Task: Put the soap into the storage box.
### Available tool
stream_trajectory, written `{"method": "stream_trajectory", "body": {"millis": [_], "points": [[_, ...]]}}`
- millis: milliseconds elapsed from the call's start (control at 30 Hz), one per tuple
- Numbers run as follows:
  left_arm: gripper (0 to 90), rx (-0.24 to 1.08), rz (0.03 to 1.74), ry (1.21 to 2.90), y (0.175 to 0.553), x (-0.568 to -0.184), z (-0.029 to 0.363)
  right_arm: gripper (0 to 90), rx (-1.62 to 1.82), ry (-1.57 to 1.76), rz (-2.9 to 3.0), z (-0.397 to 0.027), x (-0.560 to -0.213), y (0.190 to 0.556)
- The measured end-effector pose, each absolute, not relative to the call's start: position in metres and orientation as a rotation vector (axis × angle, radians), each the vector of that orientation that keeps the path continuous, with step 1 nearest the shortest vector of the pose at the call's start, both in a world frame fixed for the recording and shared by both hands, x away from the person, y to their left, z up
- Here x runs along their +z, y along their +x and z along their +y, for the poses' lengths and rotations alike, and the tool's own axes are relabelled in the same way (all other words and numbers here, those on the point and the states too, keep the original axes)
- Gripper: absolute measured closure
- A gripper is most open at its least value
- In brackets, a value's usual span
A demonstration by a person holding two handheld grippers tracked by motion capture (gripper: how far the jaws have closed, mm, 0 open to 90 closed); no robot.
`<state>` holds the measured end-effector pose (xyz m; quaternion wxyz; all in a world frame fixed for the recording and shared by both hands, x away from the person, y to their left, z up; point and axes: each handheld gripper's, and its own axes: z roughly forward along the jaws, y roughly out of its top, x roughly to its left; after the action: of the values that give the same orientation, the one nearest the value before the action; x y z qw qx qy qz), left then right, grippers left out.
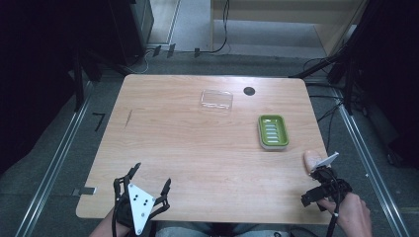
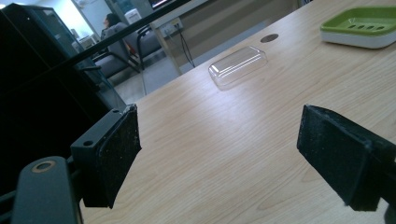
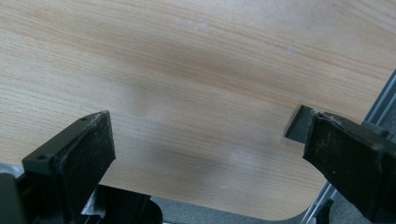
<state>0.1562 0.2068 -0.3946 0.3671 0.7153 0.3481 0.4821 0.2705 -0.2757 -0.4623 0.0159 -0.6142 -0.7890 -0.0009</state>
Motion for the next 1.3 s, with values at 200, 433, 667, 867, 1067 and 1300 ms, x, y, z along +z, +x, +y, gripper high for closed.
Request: {"method": "stream_trajectory", "body": {"millis": [200,433,667,867,1067,1300], "points": [[14.0,1.240,0.890,1.839,0.156,-0.395,0.206,1.9,-0.005,-1.907,-2.469,-0.277,-0.461,0.272],[14.0,1.241,0.892,1.841,0.156,-0.395,0.207,1.9,-0.024,-1.912,-2.499,-0.277,-0.456,0.276],[14.0,1.240,0.896,1.833,0.156,-0.394,0.207,1.6,-0.035,-1.908,-2.525,-0.276,-0.451,0.279],[14.0,1.239,0.890,1.841,0.156,-0.395,0.207,1.6,-0.042,-1.905,-2.545,-0.277,-0.448,0.285],[14.0,1.240,0.889,1.843,0.156,-0.395,0.206,1.5,-0.066,-1.908,-2.569,-0.278,-0.444,0.292],[13.9,1.241,0.887,1.846,0.156,-0.395,0.206,1.6,-0.083,-1.910,-2.572,-0.278,-0.440,0.301]]}}
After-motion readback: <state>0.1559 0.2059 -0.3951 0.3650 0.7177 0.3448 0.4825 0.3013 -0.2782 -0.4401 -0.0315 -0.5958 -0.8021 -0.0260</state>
